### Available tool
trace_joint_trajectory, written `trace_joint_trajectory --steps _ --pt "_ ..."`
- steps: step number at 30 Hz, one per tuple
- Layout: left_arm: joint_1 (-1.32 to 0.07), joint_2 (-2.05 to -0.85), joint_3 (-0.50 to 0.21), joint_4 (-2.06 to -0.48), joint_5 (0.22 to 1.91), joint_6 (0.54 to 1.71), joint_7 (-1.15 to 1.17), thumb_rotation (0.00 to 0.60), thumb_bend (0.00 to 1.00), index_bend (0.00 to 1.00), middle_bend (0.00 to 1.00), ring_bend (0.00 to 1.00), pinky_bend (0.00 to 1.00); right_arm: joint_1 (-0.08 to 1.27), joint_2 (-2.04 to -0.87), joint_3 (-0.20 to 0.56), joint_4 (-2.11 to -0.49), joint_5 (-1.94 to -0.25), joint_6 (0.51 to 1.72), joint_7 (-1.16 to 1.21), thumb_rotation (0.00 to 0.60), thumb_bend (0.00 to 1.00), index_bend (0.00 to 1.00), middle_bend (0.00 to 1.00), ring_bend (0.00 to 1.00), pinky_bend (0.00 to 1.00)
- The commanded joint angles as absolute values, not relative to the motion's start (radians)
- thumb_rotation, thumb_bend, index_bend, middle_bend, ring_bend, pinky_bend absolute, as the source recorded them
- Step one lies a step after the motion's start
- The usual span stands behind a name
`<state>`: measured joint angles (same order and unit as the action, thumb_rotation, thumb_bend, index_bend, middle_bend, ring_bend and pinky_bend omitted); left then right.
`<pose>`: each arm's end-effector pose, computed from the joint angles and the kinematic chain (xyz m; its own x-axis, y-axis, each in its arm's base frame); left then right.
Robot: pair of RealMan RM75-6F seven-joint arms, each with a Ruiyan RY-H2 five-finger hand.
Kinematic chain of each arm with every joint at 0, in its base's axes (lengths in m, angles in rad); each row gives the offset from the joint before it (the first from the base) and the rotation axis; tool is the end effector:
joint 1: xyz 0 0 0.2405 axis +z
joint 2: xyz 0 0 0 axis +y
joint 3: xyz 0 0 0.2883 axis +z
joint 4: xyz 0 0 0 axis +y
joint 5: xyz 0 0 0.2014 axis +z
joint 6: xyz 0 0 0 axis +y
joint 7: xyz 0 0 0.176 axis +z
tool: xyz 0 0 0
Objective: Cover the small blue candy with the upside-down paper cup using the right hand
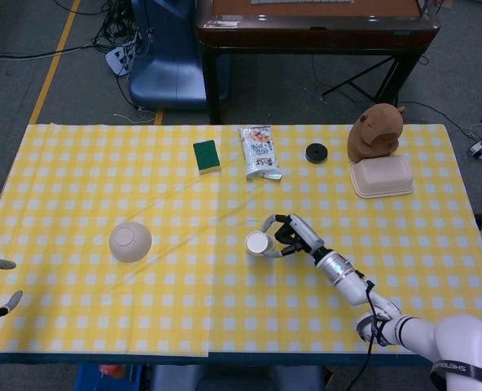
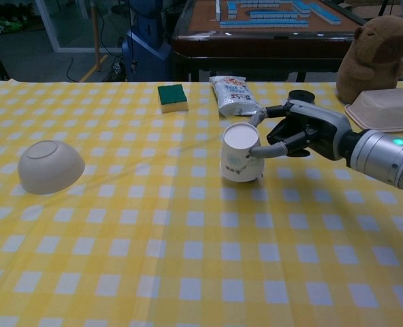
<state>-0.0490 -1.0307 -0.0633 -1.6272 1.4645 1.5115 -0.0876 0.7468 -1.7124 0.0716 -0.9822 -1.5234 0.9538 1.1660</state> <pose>-0.3467 0.2050 0.2197 0.3794 -0.0318 0.9247 0.9244 0.0564 -0.3773 -0.2021 -0.4061 -0.0599 -0.4273 -0.5694 0.7022 -0.8297 -0.0615 -0.5548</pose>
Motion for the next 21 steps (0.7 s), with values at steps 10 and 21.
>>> trace_joint_trajectory --steps 10,21 --pt "-0.049 -1.013 -0.052 -1.636 1.481 1.505 -0.119 0.600 0.25 0.45 0.38 0.30 0.42 0.747 -1.721 0.069 -0.958 -1.519 0.938 1.177 0.600 0.20 0.47 1.00 0.99 0.97" --pt "-0.050 -1.012 -0.052 -1.636 1.479 1.504 -0.121 0.600 0.25 0.45 0.38 0.30 0.42 0.754 -1.714 0.061 -0.962 -1.527 0.923 1.183 0.600 0.08 0.22 1.00 0.99 0.97"
